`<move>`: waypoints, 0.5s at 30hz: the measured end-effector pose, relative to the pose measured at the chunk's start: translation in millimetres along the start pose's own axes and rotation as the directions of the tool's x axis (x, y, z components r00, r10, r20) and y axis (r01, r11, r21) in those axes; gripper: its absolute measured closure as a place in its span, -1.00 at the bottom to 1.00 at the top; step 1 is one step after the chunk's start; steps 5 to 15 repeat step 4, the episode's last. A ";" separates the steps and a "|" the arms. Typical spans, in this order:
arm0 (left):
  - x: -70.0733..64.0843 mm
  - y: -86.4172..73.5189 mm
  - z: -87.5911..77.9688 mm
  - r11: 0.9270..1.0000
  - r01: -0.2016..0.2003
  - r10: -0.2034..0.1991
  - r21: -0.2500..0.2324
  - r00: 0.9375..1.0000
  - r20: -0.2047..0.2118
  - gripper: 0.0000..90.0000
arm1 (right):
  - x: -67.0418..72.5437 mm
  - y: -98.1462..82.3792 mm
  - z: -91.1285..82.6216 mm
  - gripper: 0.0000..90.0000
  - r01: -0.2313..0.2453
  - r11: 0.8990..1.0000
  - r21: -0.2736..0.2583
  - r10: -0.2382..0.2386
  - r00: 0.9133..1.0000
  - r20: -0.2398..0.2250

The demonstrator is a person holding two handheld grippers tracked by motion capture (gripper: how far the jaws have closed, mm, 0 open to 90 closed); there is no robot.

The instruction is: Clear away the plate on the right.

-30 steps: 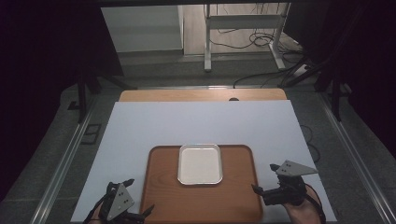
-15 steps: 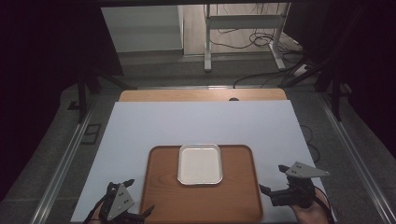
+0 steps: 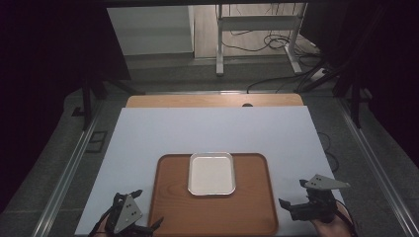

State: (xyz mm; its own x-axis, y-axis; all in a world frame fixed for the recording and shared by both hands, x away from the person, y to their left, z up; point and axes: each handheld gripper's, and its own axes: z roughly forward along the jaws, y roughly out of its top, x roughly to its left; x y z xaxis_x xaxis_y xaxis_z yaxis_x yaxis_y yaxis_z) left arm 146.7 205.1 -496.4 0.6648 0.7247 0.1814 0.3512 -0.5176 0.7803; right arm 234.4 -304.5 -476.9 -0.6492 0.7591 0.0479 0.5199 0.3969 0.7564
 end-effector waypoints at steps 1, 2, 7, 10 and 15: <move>0.0 0.1 0.0 1.000 0.000 0.000 0.000 1.000 0.001 -0.97 | -0.5 -0.6 1.2 -1.00 -0.002 1.000 0.006 0.002 1.000 0.000; -0.1 0.3 0.1 1.000 0.000 0.000 -0.001 1.000 0.001 -0.97 | -1.1 -0.8 1.6 -1.00 0.000 1.000 0.012 0.000 1.000 0.003; 0.1 0.8 0.3 1.000 0.000 0.000 -0.001 1.000 0.001 -0.97 | -1.3 -1.0 2.5 -1.00 0.000 1.000 0.017 0.000 1.000 0.007; 0.1 0.8 0.3 1.000 0.000 0.000 -0.001 1.000 0.001 -0.97 | -1.3 -1.0 2.5 -1.00 0.000 1.000 0.017 0.000 1.000 0.007; 0.1 0.8 0.3 1.000 0.000 0.000 -0.001 1.000 0.001 -0.97 | -1.3 -1.0 2.5 -1.00 0.000 1.000 0.017 0.000 1.000 0.007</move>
